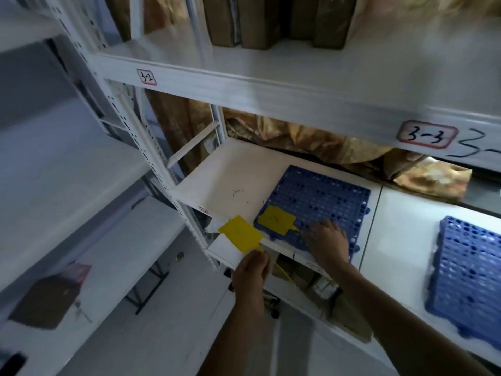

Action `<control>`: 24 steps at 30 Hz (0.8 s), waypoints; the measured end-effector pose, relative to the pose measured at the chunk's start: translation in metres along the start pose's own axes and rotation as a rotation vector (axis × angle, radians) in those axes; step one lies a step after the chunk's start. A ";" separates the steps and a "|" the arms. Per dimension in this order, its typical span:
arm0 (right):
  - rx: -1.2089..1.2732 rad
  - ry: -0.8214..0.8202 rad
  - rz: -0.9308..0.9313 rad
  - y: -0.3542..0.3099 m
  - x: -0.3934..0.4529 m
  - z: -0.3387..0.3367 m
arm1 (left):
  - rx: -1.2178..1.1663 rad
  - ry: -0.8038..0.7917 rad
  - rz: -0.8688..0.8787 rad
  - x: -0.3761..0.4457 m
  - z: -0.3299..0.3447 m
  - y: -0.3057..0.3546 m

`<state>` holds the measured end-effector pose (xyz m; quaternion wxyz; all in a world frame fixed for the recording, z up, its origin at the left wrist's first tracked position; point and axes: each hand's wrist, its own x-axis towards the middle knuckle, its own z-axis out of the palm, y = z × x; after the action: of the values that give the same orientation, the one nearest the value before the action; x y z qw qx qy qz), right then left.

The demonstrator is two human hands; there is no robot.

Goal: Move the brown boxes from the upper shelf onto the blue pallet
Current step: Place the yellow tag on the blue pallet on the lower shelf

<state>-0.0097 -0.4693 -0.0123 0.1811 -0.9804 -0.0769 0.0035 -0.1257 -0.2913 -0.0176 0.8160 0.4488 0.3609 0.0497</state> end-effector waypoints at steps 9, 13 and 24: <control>0.488 -0.132 -0.067 0.014 -0.115 -0.072 | -0.011 -0.238 0.009 -0.085 0.056 -0.044; 0.431 -0.095 0.049 0.078 -0.172 -0.099 | -0.009 -0.357 -0.058 -0.129 0.088 -0.098; 0.053 0.113 0.203 0.282 -0.250 -0.158 | 0.051 -0.373 -0.262 -0.230 0.208 -0.231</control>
<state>-0.2088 -0.8237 0.0292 0.2098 -0.9767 0.0333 -0.0314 -0.2186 -0.6661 -0.0002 0.8565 0.4199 0.2599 -0.1499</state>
